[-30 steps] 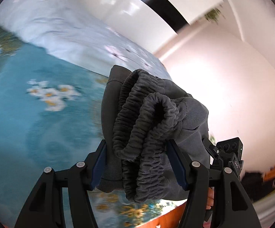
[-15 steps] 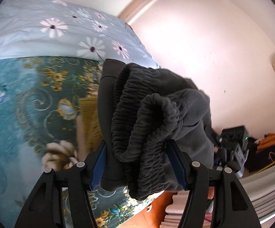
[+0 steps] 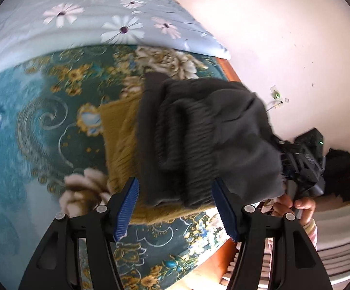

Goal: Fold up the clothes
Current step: 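Lower the folded sweatpants onto the yellow knit sweater with both grippers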

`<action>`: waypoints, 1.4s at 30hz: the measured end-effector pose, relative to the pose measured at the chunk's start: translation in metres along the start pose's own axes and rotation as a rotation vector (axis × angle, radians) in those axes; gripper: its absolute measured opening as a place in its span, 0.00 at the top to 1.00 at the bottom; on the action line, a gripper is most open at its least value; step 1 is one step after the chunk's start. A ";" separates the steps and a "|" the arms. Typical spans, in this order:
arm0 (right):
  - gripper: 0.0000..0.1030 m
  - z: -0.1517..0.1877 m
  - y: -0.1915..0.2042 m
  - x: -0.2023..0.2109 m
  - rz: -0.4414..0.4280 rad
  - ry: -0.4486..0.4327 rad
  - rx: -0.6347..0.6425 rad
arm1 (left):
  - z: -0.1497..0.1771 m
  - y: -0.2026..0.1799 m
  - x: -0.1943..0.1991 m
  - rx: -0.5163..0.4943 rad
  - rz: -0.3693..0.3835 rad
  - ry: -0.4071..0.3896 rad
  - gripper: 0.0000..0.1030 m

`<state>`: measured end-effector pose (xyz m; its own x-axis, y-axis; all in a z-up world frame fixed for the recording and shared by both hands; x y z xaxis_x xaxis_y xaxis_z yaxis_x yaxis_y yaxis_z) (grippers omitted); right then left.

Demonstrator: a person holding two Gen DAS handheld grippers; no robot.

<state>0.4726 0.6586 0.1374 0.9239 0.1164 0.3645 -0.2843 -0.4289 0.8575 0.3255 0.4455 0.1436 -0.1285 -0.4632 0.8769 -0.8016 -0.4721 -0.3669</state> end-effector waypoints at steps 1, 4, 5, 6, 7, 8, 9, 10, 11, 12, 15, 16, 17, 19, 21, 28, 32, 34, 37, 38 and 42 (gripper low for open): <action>0.34 -0.002 0.006 0.004 0.022 0.002 0.030 | 0.003 0.006 0.002 0.009 -0.010 -0.007 0.38; 0.34 -0.013 0.032 0.023 0.122 -0.024 0.170 | 0.009 0.020 0.013 0.033 -0.026 -0.046 0.38; 0.34 -0.019 0.042 0.032 0.156 -0.047 0.220 | 0.011 0.025 0.016 0.044 -0.031 -0.061 0.38; 0.34 -0.024 0.056 0.041 0.187 -0.078 0.274 | 0.012 0.029 0.019 0.059 -0.034 -0.071 0.38; 0.34 -0.030 0.072 0.051 0.216 -0.117 0.332 | 0.014 0.033 0.021 0.072 -0.035 -0.081 0.38; 0.34 -0.032 0.090 0.057 0.225 -0.138 0.392 | 0.015 0.036 0.023 0.084 -0.037 -0.090 0.38; 0.34 -0.030 0.108 0.056 0.207 -0.135 0.449 | 0.016 0.038 0.024 0.088 -0.045 -0.098 0.38; 0.34 -0.023 0.121 0.050 0.192 -0.104 0.492 | 0.018 0.041 0.026 0.092 -0.054 -0.106 0.38; 0.33 -0.014 0.129 0.039 0.185 -0.053 0.522 | 0.020 0.043 0.026 0.094 -0.060 -0.109 0.38; 0.33 -0.006 0.128 0.027 0.206 0.001 0.538 | 0.022 0.045 0.027 0.097 -0.065 -0.113 0.38; 0.33 0.012 0.100 -0.007 0.345 0.137 0.534 | 0.029 0.049 0.032 0.121 -0.047 -0.126 0.38; 0.33 0.012 0.098 -0.006 0.364 0.121 0.519 | 0.032 0.049 0.032 0.129 -0.037 -0.123 0.38; 0.33 0.011 0.096 -0.005 0.383 0.104 0.504 | 0.035 0.049 0.032 0.129 -0.028 -0.119 0.38; 0.32 0.010 0.092 -0.003 0.421 0.071 0.475 | 0.040 0.046 0.033 0.104 -0.030 -0.120 0.38; 0.33 0.009 0.087 -0.001 0.458 0.038 0.444 | 0.044 0.043 0.036 0.073 -0.041 -0.136 0.32; 0.32 0.080 0.141 -0.002 0.341 -0.052 0.512 | 0.057 0.036 0.038 0.043 -0.065 -0.199 0.18; 0.32 0.123 0.145 -0.029 0.372 0.023 0.550 | 0.065 0.042 0.034 0.038 -0.112 -0.224 0.15; 0.32 0.131 0.131 -0.042 0.433 0.072 0.546 | 0.069 0.050 0.030 0.069 -0.135 -0.232 0.13; 0.32 0.141 0.105 -0.055 0.541 0.127 0.507 | 0.074 0.058 0.024 0.101 -0.157 -0.225 0.12; 0.32 0.143 0.098 -0.057 0.570 0.135 0.482 | 0.076 0.060 0.022 0.106 -0.162 -0.224 0.11; 0.29 0.153 0.080 -0.070 0.578 0.144 0.396 | 0.081 0.062 0.012 0.105 -0.208 -0.220 0.11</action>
<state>0.4247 0.4792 0.1248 0.6027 -0.1225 0.7885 -0.5787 -0.7474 0.3262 0.3214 0.3500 0.1059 0.1702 -0.4944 0.8524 -0.7316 -0.6429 -0.2268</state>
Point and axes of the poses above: each gripper's, at about its wrist camera, not at the fingertips, and x roughly against the way its jaws point, y to its left, z to its underside, the point moved 8 cm from there along -x, roughly the way its jaws point, and after that the axes turned 11 degrees about -z, right-handed, at the moved point
